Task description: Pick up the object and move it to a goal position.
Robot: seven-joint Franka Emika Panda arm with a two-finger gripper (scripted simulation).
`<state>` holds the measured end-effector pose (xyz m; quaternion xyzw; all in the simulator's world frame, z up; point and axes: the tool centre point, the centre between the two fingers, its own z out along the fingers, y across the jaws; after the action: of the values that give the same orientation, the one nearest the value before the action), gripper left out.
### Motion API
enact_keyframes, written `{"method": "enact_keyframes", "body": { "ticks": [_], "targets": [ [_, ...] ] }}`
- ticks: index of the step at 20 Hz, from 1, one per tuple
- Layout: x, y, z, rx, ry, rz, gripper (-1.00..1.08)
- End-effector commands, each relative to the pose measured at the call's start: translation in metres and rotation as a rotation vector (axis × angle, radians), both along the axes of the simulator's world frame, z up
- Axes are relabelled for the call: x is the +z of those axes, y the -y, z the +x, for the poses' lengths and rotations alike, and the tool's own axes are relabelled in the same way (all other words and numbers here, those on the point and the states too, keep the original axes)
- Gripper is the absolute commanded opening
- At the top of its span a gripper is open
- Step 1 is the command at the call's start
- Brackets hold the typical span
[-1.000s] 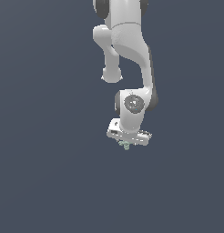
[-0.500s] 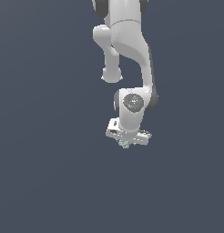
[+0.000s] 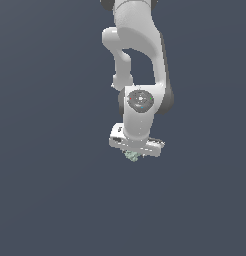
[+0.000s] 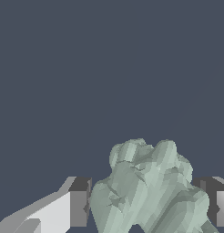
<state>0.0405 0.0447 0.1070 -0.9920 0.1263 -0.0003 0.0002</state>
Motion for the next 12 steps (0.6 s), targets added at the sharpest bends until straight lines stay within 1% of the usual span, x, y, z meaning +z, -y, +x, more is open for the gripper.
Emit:
{"method": "enact_keyframes", "body": {
  "ticks": [1, 12],
  "targets": [
    [0.023, 0.01, 0.006, 0.0, 0.001, 0.0, -1.0],
    [0.132, 0.058, 0.038, 0.0, 0.0, 0.0, -1.0]
  ]
}}
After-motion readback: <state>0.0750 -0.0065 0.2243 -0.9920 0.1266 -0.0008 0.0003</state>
